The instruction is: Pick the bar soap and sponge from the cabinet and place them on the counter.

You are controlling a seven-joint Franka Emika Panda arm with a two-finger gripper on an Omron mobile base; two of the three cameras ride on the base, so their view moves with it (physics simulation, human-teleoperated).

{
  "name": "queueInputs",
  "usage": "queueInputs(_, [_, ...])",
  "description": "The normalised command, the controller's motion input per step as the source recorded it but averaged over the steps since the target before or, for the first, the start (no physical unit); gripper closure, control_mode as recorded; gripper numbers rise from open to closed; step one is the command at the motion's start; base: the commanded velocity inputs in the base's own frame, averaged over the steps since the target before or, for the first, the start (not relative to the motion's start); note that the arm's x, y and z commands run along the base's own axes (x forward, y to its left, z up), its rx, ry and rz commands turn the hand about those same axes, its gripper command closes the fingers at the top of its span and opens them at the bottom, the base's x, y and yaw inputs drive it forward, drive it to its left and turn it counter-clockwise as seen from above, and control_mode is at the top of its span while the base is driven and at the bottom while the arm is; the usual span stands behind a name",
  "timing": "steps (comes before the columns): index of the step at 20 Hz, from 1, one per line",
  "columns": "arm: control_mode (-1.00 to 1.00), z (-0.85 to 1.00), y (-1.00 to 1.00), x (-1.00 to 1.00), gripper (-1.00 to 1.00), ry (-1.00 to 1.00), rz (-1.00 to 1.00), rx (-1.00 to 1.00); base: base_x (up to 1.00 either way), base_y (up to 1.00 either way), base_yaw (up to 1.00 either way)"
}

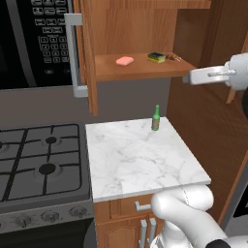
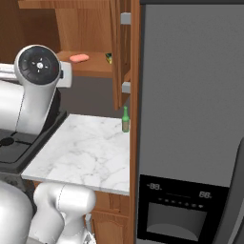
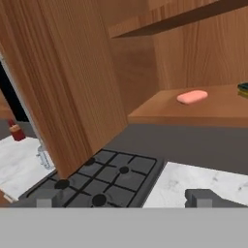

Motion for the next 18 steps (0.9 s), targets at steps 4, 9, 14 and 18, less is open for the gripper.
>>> queueInputs(4, [-1.0,0.0,-0.03,0.18,-1.0,0.0,0.0,0.0,0.0,0.0,0.0])
queueInputs(9, [-1.0,0.0,0.0,0.36,-1.0,0.0,0.0,-0.01,0.0,0.0,0.0])
queueInputs(14, [-1.0,0.0,0.0,0.34,-1.0,0.0,0.0,-0.06,0.0,0.0,0.0])
queueInputs(18, [-1.0,0.0,0.0,0.18,-1.0,0.0,-0.05,-0.07,0.0,0.0,0.0])
